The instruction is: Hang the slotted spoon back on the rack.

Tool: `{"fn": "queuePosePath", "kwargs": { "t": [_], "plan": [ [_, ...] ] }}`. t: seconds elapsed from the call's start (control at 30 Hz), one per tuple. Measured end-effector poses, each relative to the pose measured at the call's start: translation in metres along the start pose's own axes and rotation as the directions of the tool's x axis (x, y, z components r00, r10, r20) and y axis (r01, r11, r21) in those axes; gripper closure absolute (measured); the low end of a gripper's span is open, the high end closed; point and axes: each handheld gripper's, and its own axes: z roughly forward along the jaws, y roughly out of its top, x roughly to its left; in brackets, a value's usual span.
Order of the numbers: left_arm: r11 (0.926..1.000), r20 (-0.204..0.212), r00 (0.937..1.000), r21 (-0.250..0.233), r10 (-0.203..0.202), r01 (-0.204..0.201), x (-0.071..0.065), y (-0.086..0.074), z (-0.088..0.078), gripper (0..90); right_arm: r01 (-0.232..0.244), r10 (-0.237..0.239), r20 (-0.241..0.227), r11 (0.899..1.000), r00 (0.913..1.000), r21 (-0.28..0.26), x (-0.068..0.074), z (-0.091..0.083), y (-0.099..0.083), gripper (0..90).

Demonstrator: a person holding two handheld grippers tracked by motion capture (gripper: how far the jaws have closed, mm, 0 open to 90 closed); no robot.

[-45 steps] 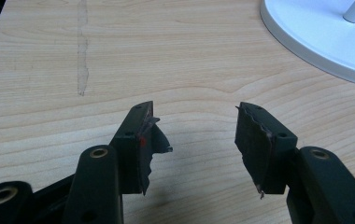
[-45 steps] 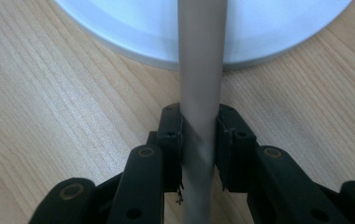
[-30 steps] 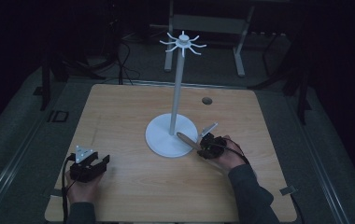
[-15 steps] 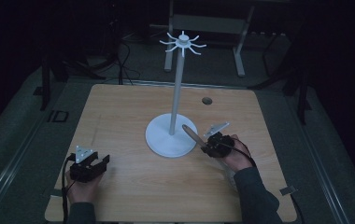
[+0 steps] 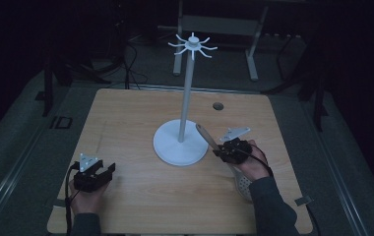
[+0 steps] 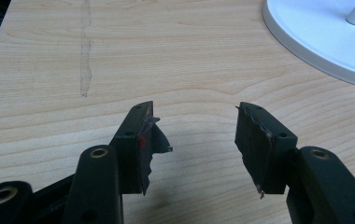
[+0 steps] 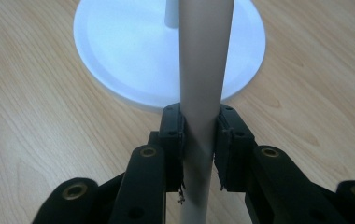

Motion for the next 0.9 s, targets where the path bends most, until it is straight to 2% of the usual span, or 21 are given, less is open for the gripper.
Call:
{"fn": "queuePosePath", "kwargs": {
  "t": [0.47, 0.5, 0.7, 0.9],
  "plan": [
    [1.0000, 0.000, 1.0000, -0.008, -0.006, 0.006, 0.001, 0.000, -0.001, 47.8, -0.036, 0.038, 0.009, 0.992, 0.9993, -0.119, -0.005, -0.016, 0.009, 74.6],
    [0.9999, 0.000, 1.0000, -0.008, -0.006, 0.006, 0.001, 0.000, -0.001, 47.8, -0.038, 0.040, 0.009, 0.989, 0.9992, -0.146, -0.006, -0.019, 0.011, 74.6],
    [0.9999, -0.004, 0.9999, -0.011, -0.009, 0.009, 0.001, 0.000, -0.002, 47.9, -0.035, 0.041, 0.019, 0.974, 0.9990, -0.222, -0.005, -0.027, 0.018, 74.6],
    [0.9999, -0.004, 1.0000, -0.013, -0.009, 0.008, 0.002, 0.000, -0.002, 47.9, -0.030, 0.038, 0.023, 0.964, 0.9990, -0.266, -0.005, -0.034, 0.024, 74.6]
  ]
}}
